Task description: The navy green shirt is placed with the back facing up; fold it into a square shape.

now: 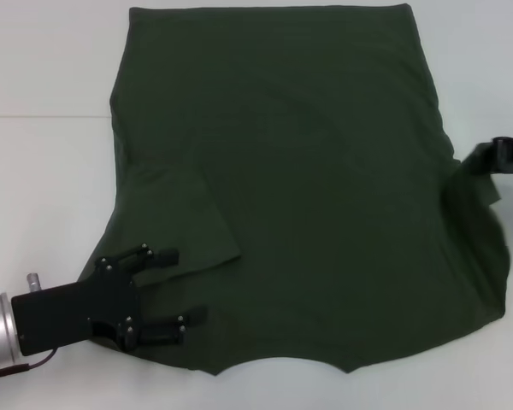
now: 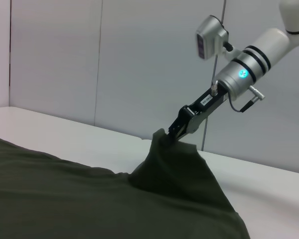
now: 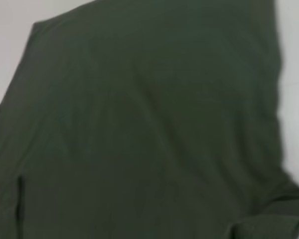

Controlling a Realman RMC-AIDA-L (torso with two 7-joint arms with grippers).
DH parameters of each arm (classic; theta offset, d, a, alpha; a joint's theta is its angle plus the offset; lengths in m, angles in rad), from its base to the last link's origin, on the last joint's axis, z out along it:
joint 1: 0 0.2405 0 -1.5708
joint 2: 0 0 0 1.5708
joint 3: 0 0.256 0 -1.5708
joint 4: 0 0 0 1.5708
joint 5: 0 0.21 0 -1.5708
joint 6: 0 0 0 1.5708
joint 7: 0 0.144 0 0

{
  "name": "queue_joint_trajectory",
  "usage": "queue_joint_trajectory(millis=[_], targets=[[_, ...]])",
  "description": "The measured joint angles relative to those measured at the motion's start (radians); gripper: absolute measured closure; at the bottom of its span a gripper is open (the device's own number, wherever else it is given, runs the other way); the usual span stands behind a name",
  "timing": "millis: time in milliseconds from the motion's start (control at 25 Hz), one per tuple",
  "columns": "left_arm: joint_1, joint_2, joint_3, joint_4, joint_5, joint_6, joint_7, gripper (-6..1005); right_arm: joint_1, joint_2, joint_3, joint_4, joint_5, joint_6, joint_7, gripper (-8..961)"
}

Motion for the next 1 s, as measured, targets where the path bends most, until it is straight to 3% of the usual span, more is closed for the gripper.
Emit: queue_joint_trajectory(millis=[320,880,1000], targets=[[-0.003,0.0,0.0,0.003,0.004,0.0,-0.016,62,0.057,0.041,-0.113,0.013,-0.005,0.041,0.007,938],[0.004,-0.002,0.0,0.001,0.0,0.001,-0.017,62,0.067,0.055,-0.143,0.013,-0.003,0.056,0.003,862],[0.003,-0.002,0.0,0.0,0.0,0.001,-0.017,62,0.069,0.058,-0.155,0.012,-0.001,0.049,-0.005,779]])
